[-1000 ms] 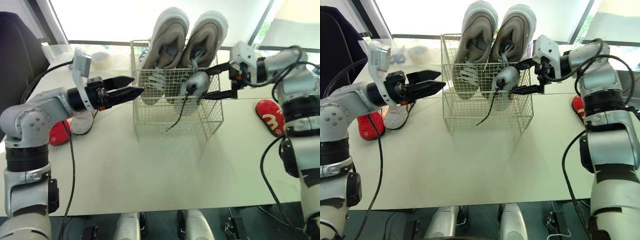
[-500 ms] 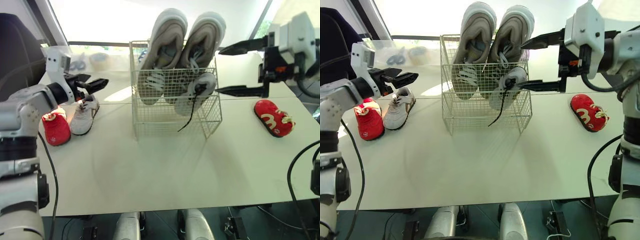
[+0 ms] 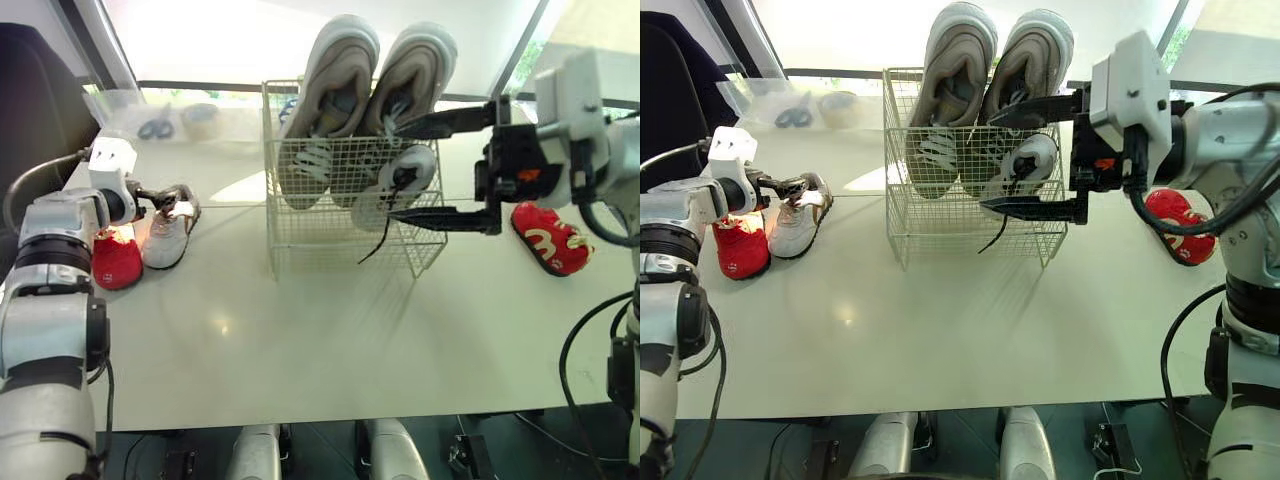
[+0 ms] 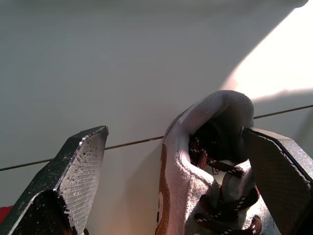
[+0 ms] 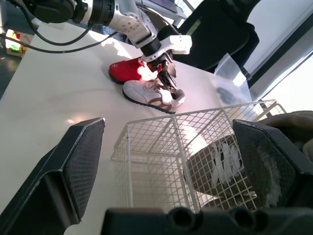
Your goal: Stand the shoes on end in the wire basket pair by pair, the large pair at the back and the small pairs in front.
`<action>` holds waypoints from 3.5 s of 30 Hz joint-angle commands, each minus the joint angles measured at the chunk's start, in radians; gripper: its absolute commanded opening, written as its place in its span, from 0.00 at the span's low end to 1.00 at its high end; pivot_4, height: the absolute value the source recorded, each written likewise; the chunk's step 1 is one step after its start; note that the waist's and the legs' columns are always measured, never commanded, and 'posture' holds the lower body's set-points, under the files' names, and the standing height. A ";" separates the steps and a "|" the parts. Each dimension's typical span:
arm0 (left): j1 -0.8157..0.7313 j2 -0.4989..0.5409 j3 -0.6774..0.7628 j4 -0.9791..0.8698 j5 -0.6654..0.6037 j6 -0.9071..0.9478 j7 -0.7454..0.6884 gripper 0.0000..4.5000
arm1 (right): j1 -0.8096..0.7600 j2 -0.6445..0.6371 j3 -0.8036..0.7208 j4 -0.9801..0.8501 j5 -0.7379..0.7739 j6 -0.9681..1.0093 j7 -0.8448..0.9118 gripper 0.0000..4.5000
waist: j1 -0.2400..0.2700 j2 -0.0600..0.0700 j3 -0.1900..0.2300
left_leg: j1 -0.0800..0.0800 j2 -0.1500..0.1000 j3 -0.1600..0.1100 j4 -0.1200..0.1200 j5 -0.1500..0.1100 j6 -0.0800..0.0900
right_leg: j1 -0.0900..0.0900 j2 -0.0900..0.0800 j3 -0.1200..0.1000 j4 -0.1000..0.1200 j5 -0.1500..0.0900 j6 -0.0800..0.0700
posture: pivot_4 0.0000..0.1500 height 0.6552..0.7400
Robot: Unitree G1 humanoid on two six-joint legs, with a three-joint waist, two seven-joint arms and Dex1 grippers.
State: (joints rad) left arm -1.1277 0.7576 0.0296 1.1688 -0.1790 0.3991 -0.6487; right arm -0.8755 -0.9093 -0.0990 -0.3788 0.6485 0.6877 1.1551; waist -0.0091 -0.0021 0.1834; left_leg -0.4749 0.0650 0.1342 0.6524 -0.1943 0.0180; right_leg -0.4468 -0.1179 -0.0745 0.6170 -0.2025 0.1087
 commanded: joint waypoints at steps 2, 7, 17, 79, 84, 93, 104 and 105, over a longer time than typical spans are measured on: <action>-0.035 -0.012 0.029 0.053 0.033 -0.044 0.004 1.00 | -0.007 -0.016 -0.040 -0.038 0.030 0.008 -0.038 0.99 | 0.001 0.000 0.000 | 0.000 0.000 0.000 0.000 0.000 0.000 | 0.000 0.000 0.000 0.000 0.000 0.000 | 1.00 1.00; -0.030 -0.057 0.046 0.109 0.061 -0.071 0.046 1.00 | -0.010 -0.023 -0.033 -0.045 0.041 0.011 -0.059 0.99 | 0.002 0.000 0.000 | 0.000 0.000 0.000 0.001 0.000 0.000 | 0.000 0.000 0.000 0.001 0.000 0.000 | 1.00 1.00; -0.006 -0.103 0.105 0.149 0.071 -0.048 0.095 0.04 | -0.024 -0.046 -0.026 -0.046 0.038 0.013 -0.072 1.00 | 0.001 -0.001 0.000 | 0.001 0.000 0.000 0.002 0.000 0.001 | 0.001 0.000 0.000 0.002 0.000 0.000 | 1.00 1.00; 0.423 -0.841 0.032 -0.595 -0.031 -1.064 0.235 0.73 | -0.089 -0.079 0.007 -0.036 0.045 0.107 -0.088 1.00 | 0.050 -0.002 -0.004 | -0.001 0.000 -0.003 0.014 -0.005 0.008 | 0.009 -0.002 -0.003 -0.004 0.000 -0.007 | 1.00 1.00; 0.515 -0.812 0.027 -0.810 -0.061 -0.888 0.260 0.98 | -0.078 -0.064 0.012 -0.033 0.041 0.093 -0.097 1.00 | 0.047 -0.002 -0.004 | -0.001 0.000 -0.003 0.015 -0.005 0.009 | 0.009 -0.002 -0.003 -0.004 0.000 -0.007 | 1.00 1.00; 0.664 -0.634 0.017 -1.282 -0.253 -0.399 0.211 0.98 | -0.067 -0.036 0.024 -0.010 0.031 0.059 -0.095 1.00 | 0.027 -0.002 -0.004 | -0.002 0.001 -0.003 0.013 -0.005 0.008 | 0.006 -0.001 -0.003 -0.003 0.000 -0.007 | 1.00 1.00; 0.651 -0.128 0.267 -1.569 -0.859 0.238 0.057 0.98 | 0.044 -0.122 -0.114 0.114 -0.077 0.046 -0.218 1.00 | 0.020 -0.001 -0.004 | -0.002 0.002 -0.003 0.012 -0.005 0.007 | 0.005 -0.001 -0.003 -0.003 0.000 -0.007 | 1.00 1.00; 0.639 -0.091 0.277 -1.565 -0.900 0.273 0.039 0.98 | 0.057 -0.131 -0.128 0.133 -0.103 0.038 -0.244 1.00 | 0.022 -0.001 -0.004 | -0.002 0.001 -0.003 0.012 -0.005 0.007 | 0.005 -0.001 -0.003 -0.002 0.000 -0.007 | 1.00 1.00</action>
State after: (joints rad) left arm -0.4571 0.6471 0.2690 -0.3623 -0.9940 0.6191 -0.5749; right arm -0.8192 -1.0160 -0.1655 -0.2643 0.5841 0.7473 0.9569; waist 0.0127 -0.0032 0.1798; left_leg -0.4771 0.0663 0.1317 0.6645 -0.1988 0.0245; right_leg -0.4417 -0.1186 -0.0772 0.6141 -0.2026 0.1021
